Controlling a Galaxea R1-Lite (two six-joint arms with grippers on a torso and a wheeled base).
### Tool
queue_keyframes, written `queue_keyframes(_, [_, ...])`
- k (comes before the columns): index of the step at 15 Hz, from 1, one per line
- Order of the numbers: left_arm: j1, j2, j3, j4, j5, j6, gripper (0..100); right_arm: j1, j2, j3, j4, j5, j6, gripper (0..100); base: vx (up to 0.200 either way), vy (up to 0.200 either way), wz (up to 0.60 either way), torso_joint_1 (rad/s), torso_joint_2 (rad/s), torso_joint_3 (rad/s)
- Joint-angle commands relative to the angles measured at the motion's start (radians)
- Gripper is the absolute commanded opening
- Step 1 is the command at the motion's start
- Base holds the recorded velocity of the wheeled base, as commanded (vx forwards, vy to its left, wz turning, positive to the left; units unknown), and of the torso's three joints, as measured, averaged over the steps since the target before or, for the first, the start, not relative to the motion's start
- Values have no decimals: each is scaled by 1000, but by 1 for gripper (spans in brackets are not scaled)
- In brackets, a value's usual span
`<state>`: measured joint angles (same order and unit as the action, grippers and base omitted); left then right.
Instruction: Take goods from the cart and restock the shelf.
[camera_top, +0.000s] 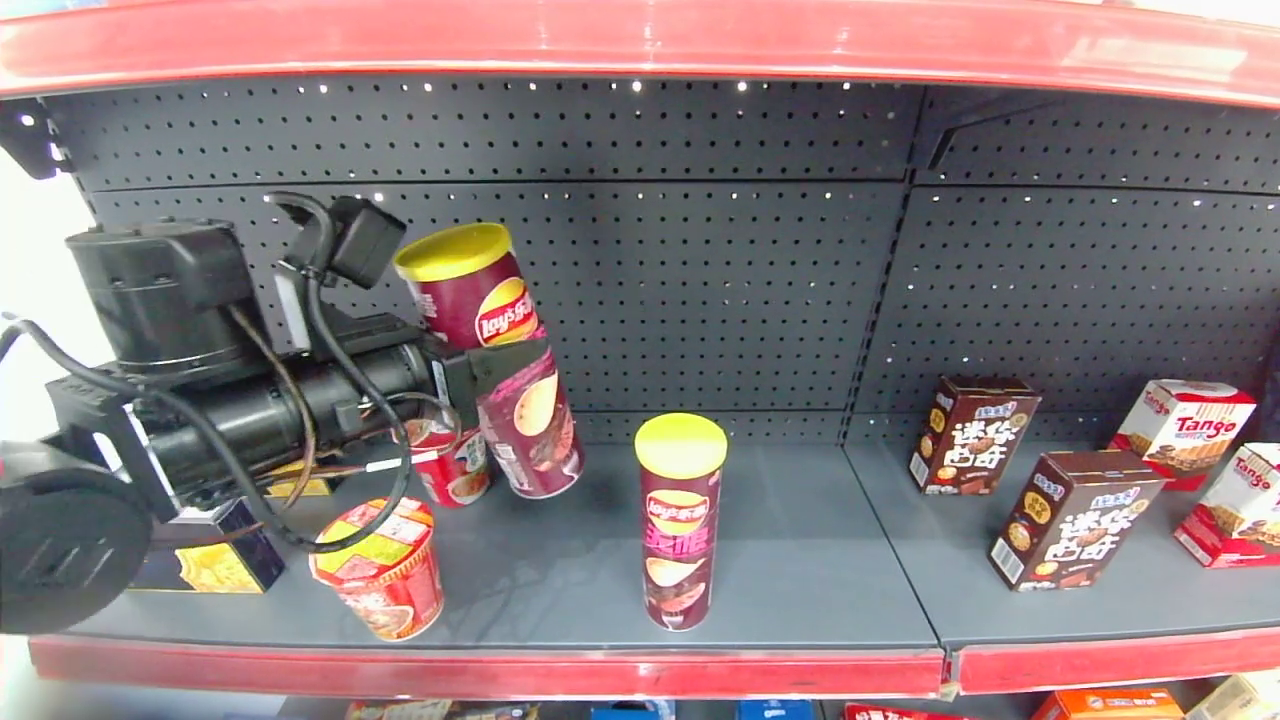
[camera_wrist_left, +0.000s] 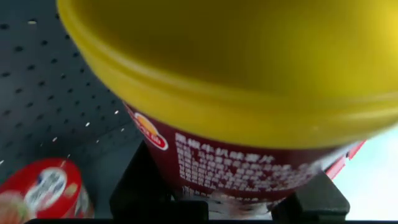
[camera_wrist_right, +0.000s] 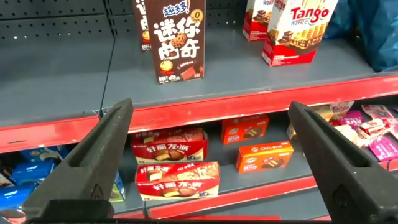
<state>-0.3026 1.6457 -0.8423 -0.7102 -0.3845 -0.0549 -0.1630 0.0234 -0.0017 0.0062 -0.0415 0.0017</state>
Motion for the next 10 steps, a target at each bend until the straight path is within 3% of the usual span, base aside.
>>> queue_keyframes(1, [26,195,-139,-17,-94,0,0,0,7,0,0,0,0,100,0,0,0,0,0,0])
queue_keyframes(4, [40,351,-291,-12,-203,0,0,0,7,0,0,0,0,100,0,0,0,0,0,0])
queue_keyframes(9, [17,519,-376,-15,-212,7,0,0,7,0,0,0,0,100,0,0,0,0,0,0])
queue_keyframes(10, [13,536,-377,-12,-215,38,0,0,7,0,0,0,0,100,0,0,0,0,0,0])
